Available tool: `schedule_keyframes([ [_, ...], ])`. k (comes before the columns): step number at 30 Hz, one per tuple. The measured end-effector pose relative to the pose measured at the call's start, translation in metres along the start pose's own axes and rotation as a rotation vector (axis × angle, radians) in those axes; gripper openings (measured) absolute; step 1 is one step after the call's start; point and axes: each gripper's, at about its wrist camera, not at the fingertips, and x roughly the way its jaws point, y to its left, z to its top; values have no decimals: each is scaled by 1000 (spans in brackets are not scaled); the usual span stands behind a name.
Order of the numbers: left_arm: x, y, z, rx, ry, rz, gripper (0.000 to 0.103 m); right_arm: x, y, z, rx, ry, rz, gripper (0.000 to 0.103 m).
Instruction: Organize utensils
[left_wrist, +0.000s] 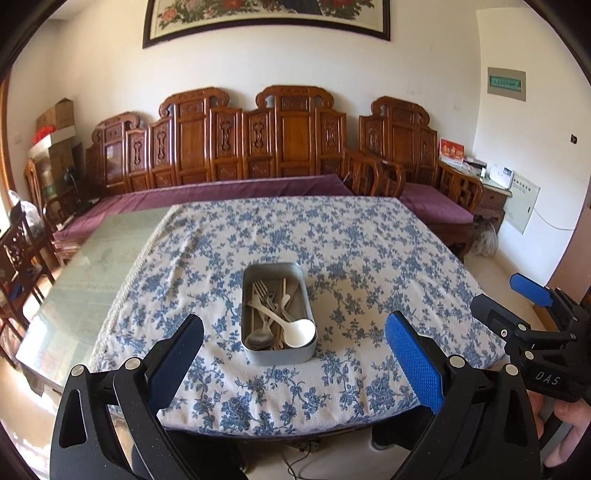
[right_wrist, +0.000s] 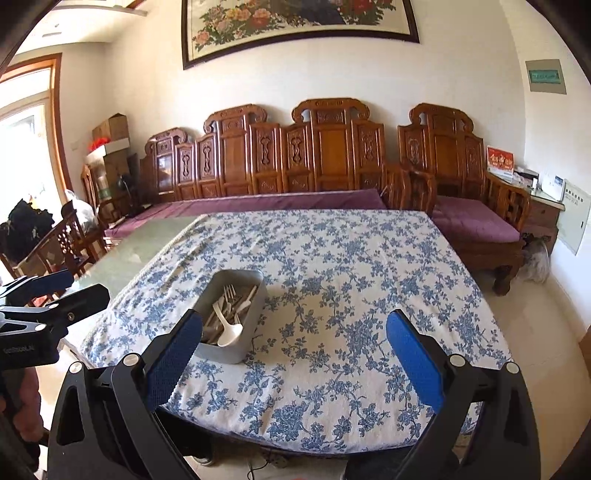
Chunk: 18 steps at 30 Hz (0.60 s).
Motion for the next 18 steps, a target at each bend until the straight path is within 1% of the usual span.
schedule_keyframes([
  [6,-25,-2,8,-4,-57,-11,95,-25,7,12,-16,-67,-8,100],
  [10,-41,-2,13,-3,-101,-3,95,-40,10,19,-26,-110,-13,100],
  [14,-54,0,16,-8,-134,-3,95,-55,13,24,-24,-148,-7,100],
  [18,-62,0,17,-8,-160,4,95,-63,15,27,-32,-180,-24,100],
])
